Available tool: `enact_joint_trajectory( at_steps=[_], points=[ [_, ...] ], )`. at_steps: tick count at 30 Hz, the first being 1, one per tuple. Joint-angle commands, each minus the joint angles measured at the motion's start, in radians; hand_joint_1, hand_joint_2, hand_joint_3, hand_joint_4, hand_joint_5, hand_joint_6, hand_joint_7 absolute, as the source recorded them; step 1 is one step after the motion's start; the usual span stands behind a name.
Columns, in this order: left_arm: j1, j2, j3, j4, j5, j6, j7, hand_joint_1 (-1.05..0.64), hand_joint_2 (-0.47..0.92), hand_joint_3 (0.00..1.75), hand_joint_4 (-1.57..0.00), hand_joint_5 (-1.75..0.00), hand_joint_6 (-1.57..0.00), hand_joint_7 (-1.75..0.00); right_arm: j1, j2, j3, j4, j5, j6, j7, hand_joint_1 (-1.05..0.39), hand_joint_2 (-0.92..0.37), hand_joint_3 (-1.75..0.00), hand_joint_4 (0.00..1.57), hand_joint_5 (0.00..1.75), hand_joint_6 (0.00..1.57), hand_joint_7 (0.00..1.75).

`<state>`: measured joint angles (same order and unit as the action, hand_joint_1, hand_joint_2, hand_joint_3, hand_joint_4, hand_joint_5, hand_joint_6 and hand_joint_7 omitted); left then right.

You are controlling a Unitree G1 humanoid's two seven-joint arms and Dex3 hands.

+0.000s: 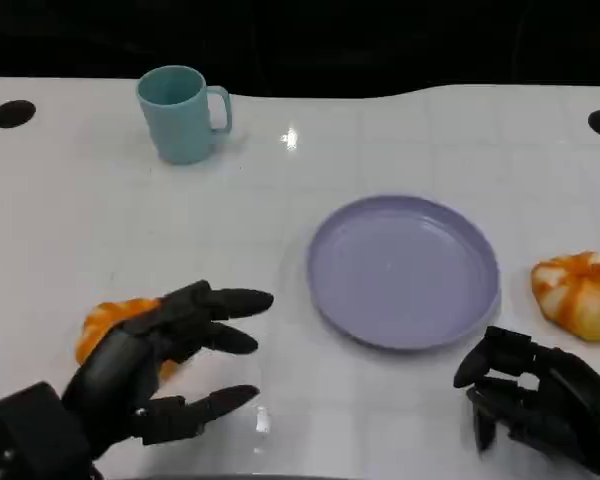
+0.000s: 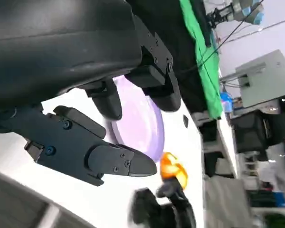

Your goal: Grasp the bread from the table and place it into the plate.

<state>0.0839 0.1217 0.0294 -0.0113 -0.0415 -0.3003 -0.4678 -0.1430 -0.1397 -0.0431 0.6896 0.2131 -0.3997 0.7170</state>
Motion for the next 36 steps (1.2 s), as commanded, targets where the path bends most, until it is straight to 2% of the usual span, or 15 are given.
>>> enact_joint_trajectory(
  at_steps=[1,3,4,7,9,10,13,17,19,22,25,36],
  points=[
    [0.01,0.061,0.0,-0.059,0.132,-0.05,0.092,-0.36,0.8,0.22,-0.11,-1.01,-0.39,-0.34,0.025,-0.011,0.003,0.004,-0.011,0.021,-0.009,-0.53,-0.92,-0.26,0.67,1.75,0.68,1.39],
    [0.009,0.108,0.006,-0.092,0.294,-0.115,0.175,-0.32,0.8,0.2,-0.1,-0.94,-0.38,-0.3,0.026,-0.011,0.005,-0.001,-0.014,0.024,-0.014,-0.53,-0.92,-0.26,0.67,1.75,0.68,1.38],
    [0.009,0.122,0.006,-0.101,0.347,-0.131,0.204,-0.32,0.8,0.19,-0.12,-0.86,-0.39,-0.24,0.027,-0.011,0.006,-0.003,-0.014,0.024,-0.015,-0.53,-0.92,-0.26,0.67,1.75,0.68,1.38],
    [0.011,0.167,-0.002,-0.123,0.447,-0.136,0.253,-0.3,0.8,0.19,-0.13,-0.68,-0.42,-0.14,0.025,-0.01,0.006,-0.001,-0.01,0.025,-0.01,-0.52,-0.92,-0.27,0.67,1.75,0.68,1.38],
    [0.013,0.187,-0.008,-0.141,0.487,-0.118,0.266,-0.29,0.8,0.19,-0.14,-0.64,-0.43,-0.12,0.026,-0.011,0.007,-0.003,-0.015,0.025,-0.015,-0.52,-0.92,-0.27,0.67,1.75,0.68,1.38],
    [0.013,0.204,-0.011,-0.157,0.536,-0.104,0.275,-0.21,0.75,0.22,-0.13,-0.54,-0.45,-0.08,0.026,-0.011,0.008,-0.007,-0.017,0.029,-0.019,-0.52,-0.92,-0.27,0.67,1.75,0.68,1.38],
    [0.01,0.242,-0.021,-0.193,0.677,-0.075,0.308,-0.09,0.47,0.61,-0.2,-0.26,-0.47,-0.01,0.029,-0.013,0.013,-0.014,-0.026,0.027,-0.03,-0.52,-0.92,-0.27,0.66,1.75,0.68,1.38],
    [0.009,0.268,-0.045,-0.233,0.807,-0.02,0.327,-0.04,0.42,0.7,-0.19,-0.17,-0.43,0.0,0.028,-0.012,0.013,-0.014,-0.023,0.027,-0.029,-0.52,-0.92,-0.27,0.66,1.75,0.68,1.37],
    [0.004,0.282,-0.064,-0.253,0.878,0.019,0.317,-0.05,0.47,0.63,-0.18,-0.12,-0.38,0.0,0.028,-0.012,0.014,-0.016,-0.023,0.03,-0.031,-0.52,-0.92,-0.27,0.66,1.75,0.67,1.37],
    [-0.011,0.306,-0.099,-0.267,0.964,0.075,0.285,-0.15,0.64,0.25,-0.2,-0.04,-0.32,0.0,0.031,-0.01,0.014,-0.024,-0.018,0.044,-0.03,-0.52,-0.92,-0.27,0.66,1.75,0.68,1.37],
    [-0.031,0.322,-0.134,-0.276,1.031,0.132,0.241,-0.22,0.69,0.09,-0.2,-0.02,-0.3,0.0,0.032,-0.011,0.015,-0.023,-0.023,0.033,-0.032,-0.52,-0.92,-0.28,0.66,1.75,0.68,1.38],
    [-0.141,0.351,-0.229,-0.133,1.062,0.225,0.166,-0.19,0.72,0.03,-0.2,-0.01,-0.29,0.0,0.035,-0.012,0.012,-0.028,-0.015,0.047,-0.028,-0.53,-0.92,-0.27,0.67,1.75,0.68,1.38]
  ],
)
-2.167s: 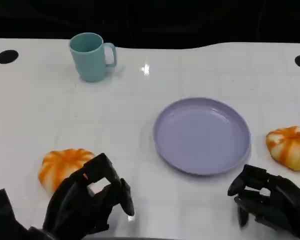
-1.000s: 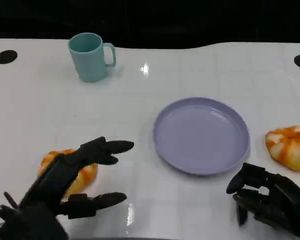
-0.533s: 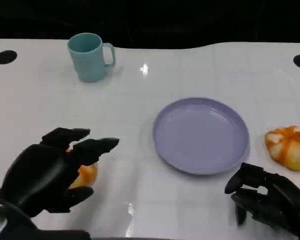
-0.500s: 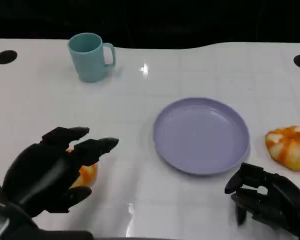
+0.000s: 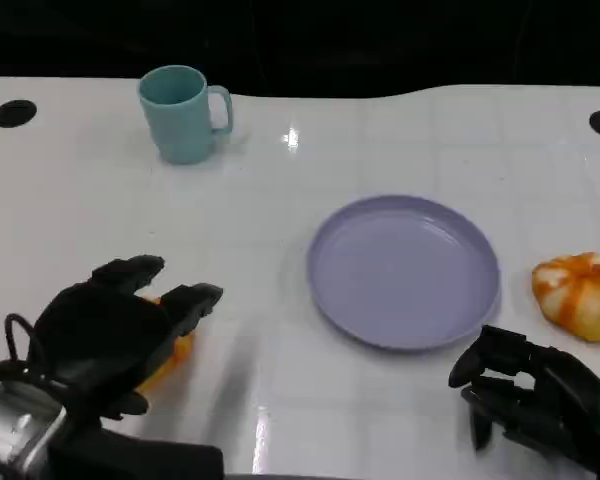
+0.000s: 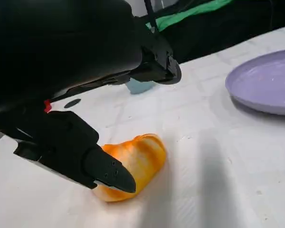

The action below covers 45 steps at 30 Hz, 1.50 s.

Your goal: Grasp the bread from the table and place it into the plate.

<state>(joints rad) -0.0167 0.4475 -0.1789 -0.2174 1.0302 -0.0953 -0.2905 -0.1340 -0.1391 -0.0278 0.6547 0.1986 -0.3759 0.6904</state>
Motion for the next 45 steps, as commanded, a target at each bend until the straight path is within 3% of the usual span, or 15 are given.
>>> enact_joint_trajectory(
  at_steps=[1,17,23,32,34,36,37,40,41,42,43,45],
  points=[
    [-0.053,0.025,-0.027,0.102,-0.014,0.023,-0.005,-0.19,0.73,0.03,-0.2,-0.01,-0.29,0.0,0.027,-0.012,-0.003,0.002,0.0,0.029,-0.003,-0.52,-0.92,-0.28,0.67,1.75,0.68,1.38],
    [-0.227,0.014,-0.171,0.384,0.008,0.151,0.001,-0.23,0.71,0.0,-0.17,0.0,-0.25,0.0,0.029,-0.014,-0.003,0.009,-0.003,0.012,-0.007,-0.52,-0.92,-0.29,0.66,1.75,0.67,1.37],
    [-0.259,0.002,-0.196,0.487,-0.027,0.133,0.099,-0.23,0.74,0.01,-0.19,-0.02,-0.28,-0.01,0.033,-0.015,0.0,0.004,-0.008,0.004,-0.015,-0.52,-0.92,-0.29,0.66,1.75,0.67,1.38],
    [-0.293,0.009,-0.222,0.632,-0.087,0.046,0.253,-0.23,0.82,0.04,-0.37,-0.08,-0.44,-0.04,0.032,-0.014,-0.002,0.006,-0.003,-0.001,-0.007,-0.52,-0.92,-0.3,0.66,1.75,0.66,1.39],
    [-0.292,0.011,-0.213,0.662,-0.122,0.001,0.305,-0.17,0.87,0.06,-0.67,-0.2,-0.66,-0.06,0.032,-0.013,-0.002,0.007,-0.002,0.004,-0.008,-0.52,-0.92,-0.29,0.66,1.75,0.67,1.39],
    [-0.298,0.014,-0.216,0.689,-0.137,-0.022,0.34,-0.16,0.89,0.07,-0.77,-0.24,-0.73,-0.05,0.033,-0.014,-0.001,0.004,-0.004,0.005,-0.01,-0.52,-0.92,-0.28,0.67,1.75,0.67,1.39],
    [-0.301,0.016,-0.219,0.701,-0.14,-0.031,0.353,-0.17,0.9,0.14,-0.82,-0.59,-0.89,-0.05,0.033,-0.015,-0.001,0.002,-0.005,0.006,-0.011,-0.52,-0.92,-0.28,0.67,1.75,0.67,1.39],
    [-0.31,0.013,-0.219,0.719,-0.16,-0.036,0.361,-0.21,0.91,0.19,-0.83,-1.2,-1.12,-0.06,0.035,-0.015,0.001,-0.004,-0.008,0.015,-0.016,-0.53,-0.92,-0.27,0.67,1.75,0.67,1.39],
    [-0.312,0.012,-0.219,0.723,-0.168,-0.037,0.365,-0.21,0.86,0.33,-0.77,-1.46,-1.16,-0.24,0.035,-0.015,0.001,-0.005,-0.008,0.015,-0.017,-0.53,-0.92,-0.27,0.67,1.75,0.67,1.39],
    [-0.313,0.012,-0.218,0.727,-0.172,-0.044,0.383,-0.21,0.76,0.58,-0.74,-1.63,-0.89,-0.98,0.035,-0.014,0.0,-0.003,-0.007,0.013,-0.014,-0.53,-0.92,-0.27,0.66,1.75,0.67,1.38],
    [-0.312,0.012,-0.215,0.731,-0.179,-0.055,0.401,-0.21,0.7,0.72,-0.74,-1.69,-0.73,-1.35,0.034,-0.014,-0.001,-0.002,-0.002,0.015,-0.009,-0.53,-0.92,-0.27,0.66,1.75,0.67,1.38],
    [-0.309,0.013,-0.212,0.735,-0.192,-0.072,0.434,-0.2,0.62,0.95,-0.74,-1.73,-0.59,-1.66,0.033,-0.014,-0.002,-0.001,0.003,0.017,-0.003,-0.53,-0.92,-0.27,0.66,1.75,0.67,1.38]
  ],
)
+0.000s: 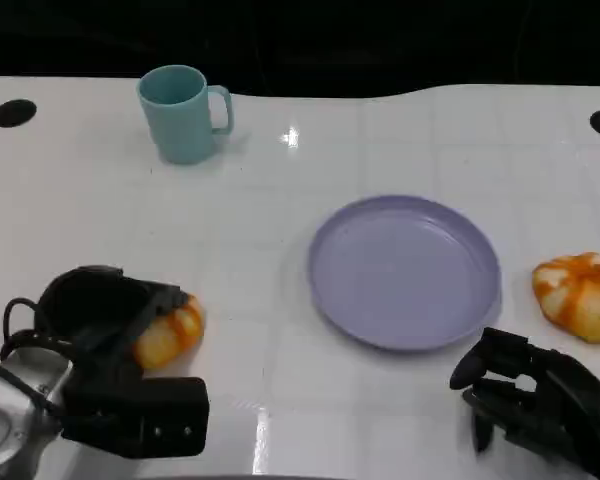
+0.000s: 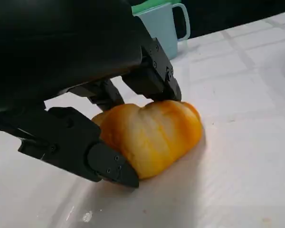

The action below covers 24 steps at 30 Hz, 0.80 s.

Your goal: Grasp the bread from the table and place it into the plate.

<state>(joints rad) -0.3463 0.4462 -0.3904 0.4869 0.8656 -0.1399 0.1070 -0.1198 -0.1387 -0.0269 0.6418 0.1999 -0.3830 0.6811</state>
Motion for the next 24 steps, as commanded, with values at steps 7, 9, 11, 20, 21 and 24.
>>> enact_joint_trajectory(
  at_steps=[7,9,11,20,21,24],
  points=[
    [0.026,0.014,0.004,0.03,-0.041,-0.052,0.103,-0.18,0.57,1.17,-0.74,-1.75,-0.53,-1.75,0.018,-0.014,-0.001,0.013,-0.004,0.022,-0.003,-0.52,-0.92,-0.27,0.66,1.75,0.67,1.38],
    [0.027,0.014,0.005,0.03,-0.04,-0.06,0.124,-0.17,0.55,1.21,-0.74,-1.75,-0.53,-1.75,0.017,-0.014,-0.001,0.017,-0.005,0.011,-0.001,-0.51,-0.92,-0.28,0.66,1.75,0.66,1.37],
    [0.026,0.026,0.008,0.008,-0.042,-0.071,0.119,-0.17,0.52,1.2,-0.72,-1.75,-0.52,-1.75,0.017,-0.015,-0.001,0.014,-0.007,0.021,-0.007,-0.51,-0.92,-0.28,0.66,1.75,0.67,1.37],
    [0.026,0.054,0.011,-0.122,-0.022,-0.028,0.041,-0.24,0.6,1.02,-0.69,-1.75,-0.63,-1.44,0.018,-0.017,0.002,0.005,-0.013,0.027,-0.016,-0.51,-0.92,-0.29,0.66,1.75,0.68,1.37],
    [0.023,0.058,0.012,-0.151,-0.017,-0.015,0.017,-0.26,0.64,0.94,-0.69,-1.75,-0.67,-1.35,0.015,-0.017,0.0,0.011,-0.008,0.029,-0.01,-0.5,-0.92,-0.28,0.66,1.75,0.68,1.37],
    [0.021,0.06,0.014,-0.197,-0.016,0.008,-0.024,-0.3,0.74,0.68,-0.7,-1.75,-0.69,-1.31,0.005,-0.019,-0.002,0.032,-0.01,0.014,-0.003,-0.5,-0.92,-0.28,0.67,1.75,0.67,1.38]
  ],
)
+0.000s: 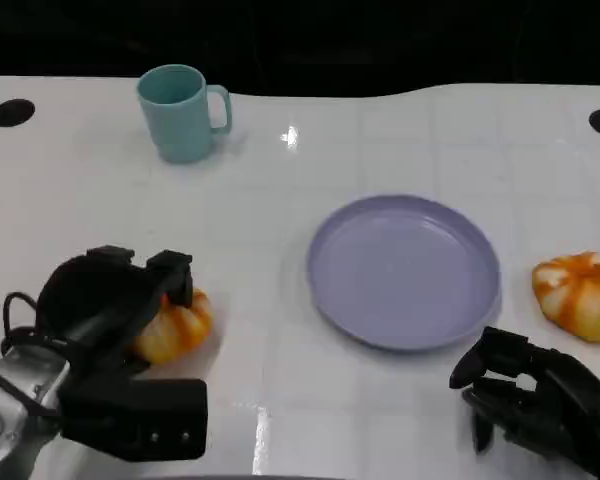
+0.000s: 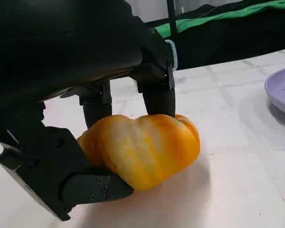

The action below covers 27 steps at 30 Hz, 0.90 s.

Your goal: Grasp the bread from the table and place it into the plate.

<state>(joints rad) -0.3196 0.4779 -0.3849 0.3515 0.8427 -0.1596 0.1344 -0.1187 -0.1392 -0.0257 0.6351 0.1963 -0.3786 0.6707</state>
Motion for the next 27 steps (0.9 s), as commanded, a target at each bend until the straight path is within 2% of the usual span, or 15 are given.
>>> enact_joint_trajectory(
  at_steps=[1,2,3,6,9,10,11,16,17,18,19,20,24,25,27],
  points=[
    [-0.012,0.031,0.009,-0.074,0.005,0.024,-0.06,-0.3,0.75,0.65,-0.7,-1.75,-0.69,-1.31,0.001,-0.019,-0.006,0.046,-0.004,0.006,0.012,-0.5,-0.92,-0.27,0.67,1.75,0.67,1.38],
    [-0.017,0.033,0.01,-0.083,0.003,0.021,-0.066,-0.33,0.79,0.42,-0.7,-1.75,-0.8,-0.89,-0.001,-0.019,-0.007,0.051,-0.002,0.003,0.015,-0.52,-0.92,-0.27,0.67,1.75,0.67,1.39],
    [-0.02,0.034,0.011,-0.088,0.002,0.019,-0.07,-0.34,0.84,0.28,-0.71,-1.75,-0.89,-0.64,-0.002,-0.019,-0.009,0.056,0.0,0.001,0.018,-0.53,-0.92,-0.27,0.67,1.75,0.67,1.39],
    [-0.041,0.033,0.013,-0.104,0.004,0.021,-0.091,-0.36,0.89,0.09,-0.71,-1.75,-1.03,-0.31,-0.009,-0.018,-0.014,0.07,0.006,-0.005,0.028,-0.54,-0.92,-0.27,0.67,1.75,0.67,1.39],
    [-0.076,0.026,0.012,-0.12,0.003,0.033,-0.132,-0.31,0.92,0.09,-0.68,-1.75,-0.76,-1.14,-0.017,-0.018,-0.017,0.09,0.01,-0.014,0.038,-0.55,-0.92,-0.27,0.67,1.75,0.66,1.39],
    [-0.079,0.025,0.012,-0.123,0.003,0.035,-0.138,-0.31,0.92,0.1,-0.67,-1.75,-0.69,-1.34,-0.018,-0.019,-0.017,0.093,0.01,-0.016,0.039,-0.55,-0.92,-0.26,0.67,1.75,0.66,1.39],
    [-0.08,0.024,0.012,-0.125,0.003,0.037,-0.142,-0.31,0.92,0.11,-0.67,-1.75,-0.66,-1.41,-0.019,-0.019,-0.018,0.096,0.01,-0.018,0.039,-0.55,-0.92,-0.26,0.66,1.75,0.66,1.39],
    [-0.114,0.0,0.0,-0.121,-0.004,0.04,-0.162,-0.31,0.92,0.11,-0.67,-1.75,-0.63,-1.48,-0.023,-0.02,-0.02,0.103,0.013,-0.019,0.044,-0.56,-0.92,-0.26,0.66,1.75,0.66,1.39],
    [-0.14,-0.018,-0.009,-0.115,-0.008,0.039,-0.174,-0.31,0.92,0.21,-0.69,-1.73,-0.78,-1.02,-0.024,-0.022,-0.022,0.104,0.015,-0.017,0.046,-0.56,-0.92,-0.26,0.66,1.75,0.66,1.4],
    [-0.164,-0.036,-0.017,-0.108,-0.006,0.039,-0.181,-0.31,0.92,0.24,-0.69,-1.72,-0.89,-0.76,-0.025,-0.023,-0.023,0.106,0.014,-0.017,0.046,-0.56,-0.92,-0.26,0.66,1.75,0.66,1.4],
    [-0.178,-0.047,-0.023,-0.102,-0.004,0.039,-0.184,-0.31,0.92,0.17,-0.7,-1.72,-1.0,-0.54,-0.026,-0.023,-0.023,0.108,0.013,-0.017,0.046,-0.56,-0.92,-0.26,0.67,1.75,0.66,1.4],
    [-0.19,-0.058,-0.03,-0.094,0.004,0.038,-0.174,-0.31,0.92,0.17,-0.71,-1.73,-1.04,-0.51,-0.026,-0.023,-0.023,0.109,0.012,-0.02,0.046,-0.56,-0.92,-0.26,0.67,1.75,0.66,1.4],
    [-0.222,-0.092,-0.046,-0.07,0.008,0.043,-0.167,-0.3,0.92,0.3,-0.73,-1.75,-0.82,-1.11,-0.026,-0.025,-0.022,0.113,0.006,-0.029,0.046,-0.56,-0.92,-0.26,0.66,1.75,0.65,1.4],
    [-0.226,-0.098,-0.048,-0.067,0.006,0.044,-0.17,-0.3,0.92,0.32,-0.73,-1.75,-0.78,-1.21,-0.026,-0.026,-0.021,0.114,0.005,-0.031,0.045,-0.56,-0.92,-0.26,0.66,1.75,0.65,1.4],
    [-0.254,-0.124,-0.063,-0.05,0.012,0.046,-0.17,-0.3,0.92,0.31,-0.73,-1.75,-0.77,-1.2,-0.025,-0.025,-0.023,0.116,0.01,-0.035,0.05,-0.56,-0.92,-0.26,0.67,1.75,0.65,1.4]
  ],
)
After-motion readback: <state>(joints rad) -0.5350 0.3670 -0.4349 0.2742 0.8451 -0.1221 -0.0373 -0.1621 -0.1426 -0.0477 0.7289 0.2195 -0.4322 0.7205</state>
